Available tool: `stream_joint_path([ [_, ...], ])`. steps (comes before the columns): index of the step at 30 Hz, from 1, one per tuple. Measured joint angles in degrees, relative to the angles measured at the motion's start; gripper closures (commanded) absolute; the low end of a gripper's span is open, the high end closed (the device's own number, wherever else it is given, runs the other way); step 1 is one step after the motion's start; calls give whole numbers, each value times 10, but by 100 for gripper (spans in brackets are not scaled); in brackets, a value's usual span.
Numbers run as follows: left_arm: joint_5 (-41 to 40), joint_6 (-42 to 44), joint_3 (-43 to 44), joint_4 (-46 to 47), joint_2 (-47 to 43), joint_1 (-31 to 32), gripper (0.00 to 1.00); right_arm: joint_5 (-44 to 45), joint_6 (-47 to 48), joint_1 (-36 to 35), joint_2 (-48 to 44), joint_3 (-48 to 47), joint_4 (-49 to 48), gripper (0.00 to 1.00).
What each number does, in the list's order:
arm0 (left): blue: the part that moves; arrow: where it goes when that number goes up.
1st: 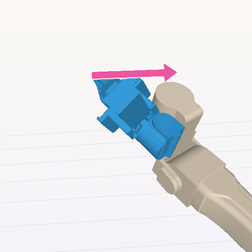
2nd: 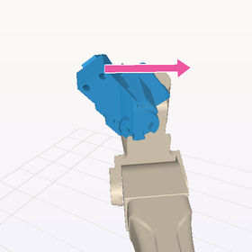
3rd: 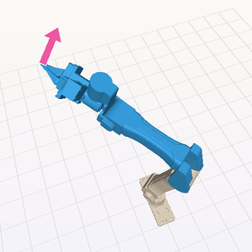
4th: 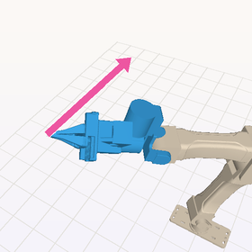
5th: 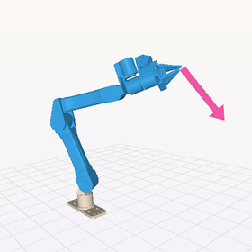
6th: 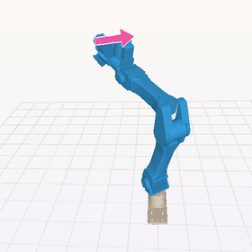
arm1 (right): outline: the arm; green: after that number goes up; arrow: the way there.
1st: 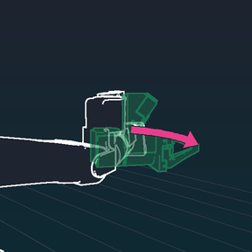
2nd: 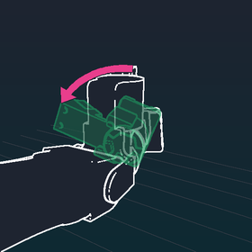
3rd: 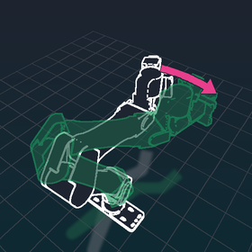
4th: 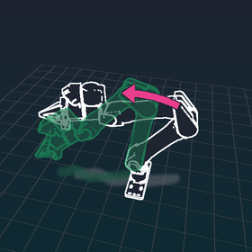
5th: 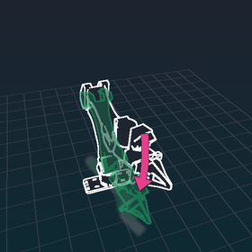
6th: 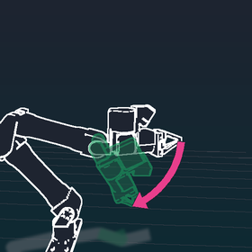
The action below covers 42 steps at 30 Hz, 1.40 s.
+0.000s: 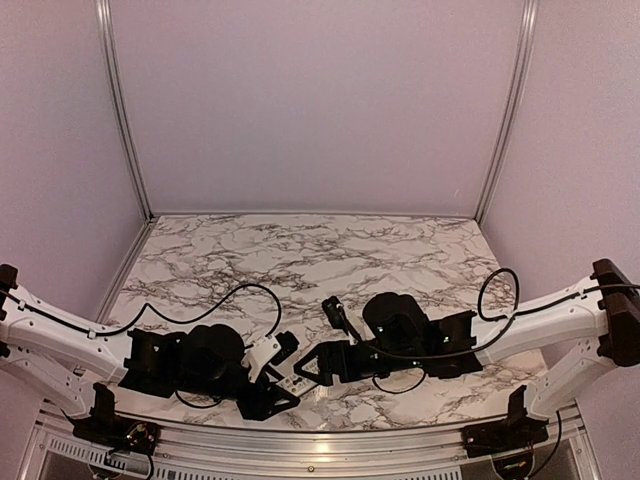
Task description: Unload the batteries from the remote control
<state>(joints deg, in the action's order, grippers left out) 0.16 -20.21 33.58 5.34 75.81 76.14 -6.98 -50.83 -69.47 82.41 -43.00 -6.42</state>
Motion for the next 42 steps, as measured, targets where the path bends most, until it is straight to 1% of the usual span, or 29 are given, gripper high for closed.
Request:
stream_joint_path([
  [5,-1,2,0,0,-5,3,78,-32,-3,0,11,11,-30,27],
  [8,-5,3,0,1,-13,4,78,-44,-2,0,11,13,-40,33],
  [12,-7,3,0,5,-23,5,78,-57,-4,0,12,16,-54,47],
  [15,-7,5,-1,7,-26,6,77,-62,-2,0,13,20,-58,60],
  [18,-19,17,-6,10,-26,8,75,-68,-22,4,14,21,-69,67],
  [21,-32,26,-6,12,-26,8,73,-68,-38,8,14,21,-81,78],
  [22,-33,27,-6,13,-26,8,70,-68,-38,8,14,21,-82,82],
  [24,-34,27,-6,13,-25,9,57,-68,-38,8,14,21,-82,86],
  [26,-36,27,-6,13,-25,9,38,-68,-39,8,14,21,-82,90],
  [27,-38,28,-6,13,-25,9,26,-68,-39,9,14,21,-83,93],
  [28,-41,26,-6,14,-25,10,7,-67,-38,9,14,21,-85,100],
  [29,-43,23,-6,17,-26,10,2,-65,-34,9,14,21,-83,100],
  [34,-67,13,-7,26,-34,10,1,-20,-39,8,-1,21,-51,100],
  [42,-109,24,-17,46,-51,12,1,73,-82,9,-85,20,11,100],
])
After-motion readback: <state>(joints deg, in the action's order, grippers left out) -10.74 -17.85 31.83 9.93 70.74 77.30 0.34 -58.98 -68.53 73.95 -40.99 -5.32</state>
